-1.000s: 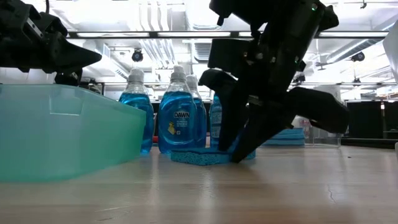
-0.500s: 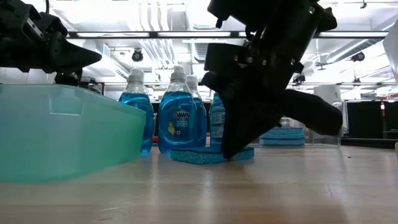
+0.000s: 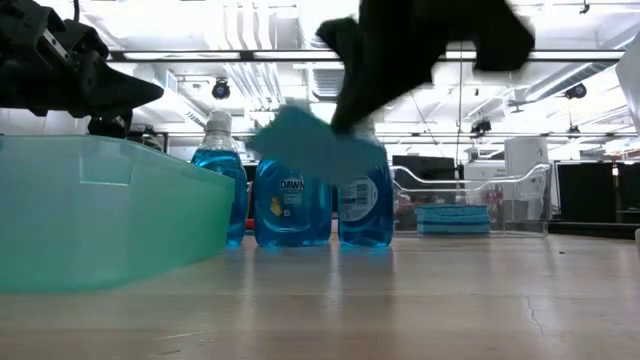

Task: Pick & Place Kitchen Sink Supplies
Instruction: Put the blue sponge into the right transparent bin

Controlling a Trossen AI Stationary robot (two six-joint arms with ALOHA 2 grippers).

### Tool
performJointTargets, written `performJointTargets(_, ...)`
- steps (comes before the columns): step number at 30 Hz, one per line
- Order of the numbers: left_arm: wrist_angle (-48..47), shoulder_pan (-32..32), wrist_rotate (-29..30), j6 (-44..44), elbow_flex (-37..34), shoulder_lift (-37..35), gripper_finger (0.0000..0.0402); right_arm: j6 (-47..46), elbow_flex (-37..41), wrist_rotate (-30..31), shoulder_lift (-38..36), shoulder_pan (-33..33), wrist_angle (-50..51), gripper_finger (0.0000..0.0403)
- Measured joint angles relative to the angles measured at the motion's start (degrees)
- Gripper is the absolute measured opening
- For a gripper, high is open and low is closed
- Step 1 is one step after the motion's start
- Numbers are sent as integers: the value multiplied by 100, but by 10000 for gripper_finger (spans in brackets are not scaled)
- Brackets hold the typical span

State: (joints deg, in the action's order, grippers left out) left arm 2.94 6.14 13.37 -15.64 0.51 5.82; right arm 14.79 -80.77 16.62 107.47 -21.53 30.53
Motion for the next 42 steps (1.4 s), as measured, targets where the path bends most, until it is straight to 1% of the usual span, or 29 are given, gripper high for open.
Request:
performJointTargets(5,0,0,1,0,0,0,0,-212,-456,8,-238,-117,324,8)
performJointTargets(7,0,-1,0,0,1,0,0,-244,-597,143,-325,-146,419,8)
performJointTargets(12,0,1,1,0,0,0,0,-340,-857,1092,-603,-189,916,8)
performJointTargets(17,0,-1,1,2,2,0,0,-722,-839,2060,-1021,-149,1663,8)
performJointTargets(21,0,-1,0,0,0,0,0,-922,-708,2560,-1401,-24,2153,8)
performJointTargets(27,0,1,1,2,2,0,0,-1100,-359,2707,-2039,457,2453,8)
performJointTargets(35,0,1,1,1,0,0,0,-984,650,2673,-2804,1544,2463,8)
performJointTargets(39,0,0,0,0,1,0,0,-964,1235,2313,-3110,2134,2349,8)
performJointTargets(42,0,1,-1,1,1,0,0,-766,1682,2110,-3278,2527,1999,8)
